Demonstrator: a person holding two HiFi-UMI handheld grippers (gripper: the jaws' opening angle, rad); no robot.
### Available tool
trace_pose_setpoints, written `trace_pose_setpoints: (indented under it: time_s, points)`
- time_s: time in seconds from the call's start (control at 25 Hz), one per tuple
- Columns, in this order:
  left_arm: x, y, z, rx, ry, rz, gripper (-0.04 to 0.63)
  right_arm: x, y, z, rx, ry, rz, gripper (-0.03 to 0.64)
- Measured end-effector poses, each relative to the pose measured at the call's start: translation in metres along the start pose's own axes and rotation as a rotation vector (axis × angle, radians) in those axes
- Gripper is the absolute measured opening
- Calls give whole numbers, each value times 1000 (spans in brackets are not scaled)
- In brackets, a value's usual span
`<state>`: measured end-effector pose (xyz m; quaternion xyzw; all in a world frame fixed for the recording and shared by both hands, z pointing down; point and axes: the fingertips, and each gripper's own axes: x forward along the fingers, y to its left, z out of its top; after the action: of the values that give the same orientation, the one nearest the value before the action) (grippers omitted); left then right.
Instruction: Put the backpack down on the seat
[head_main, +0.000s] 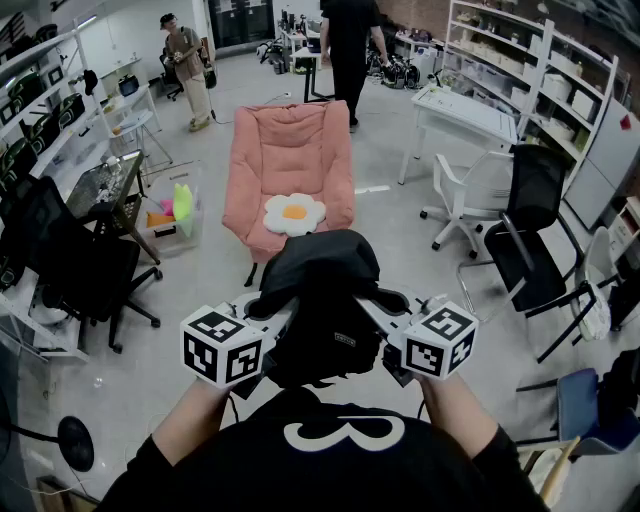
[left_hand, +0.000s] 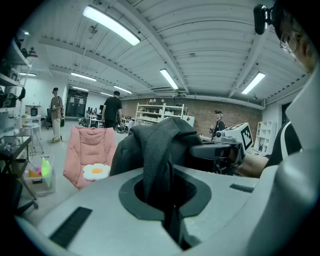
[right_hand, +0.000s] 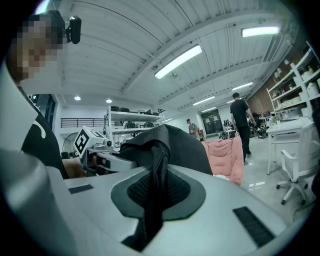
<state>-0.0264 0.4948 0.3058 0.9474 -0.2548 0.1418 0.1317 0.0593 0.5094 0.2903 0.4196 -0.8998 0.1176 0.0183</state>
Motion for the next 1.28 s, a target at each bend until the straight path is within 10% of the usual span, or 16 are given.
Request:
trace_pose_setpoints:
  time_s: [0.76,1.28]
  points:
    - [61,59,-3,-6,29,-26,11,48,-69,-17,20,-10,-41,28]
    - [150,212,-12,-125,86,-79,11,184,-176,-42,136,91,-87,29]
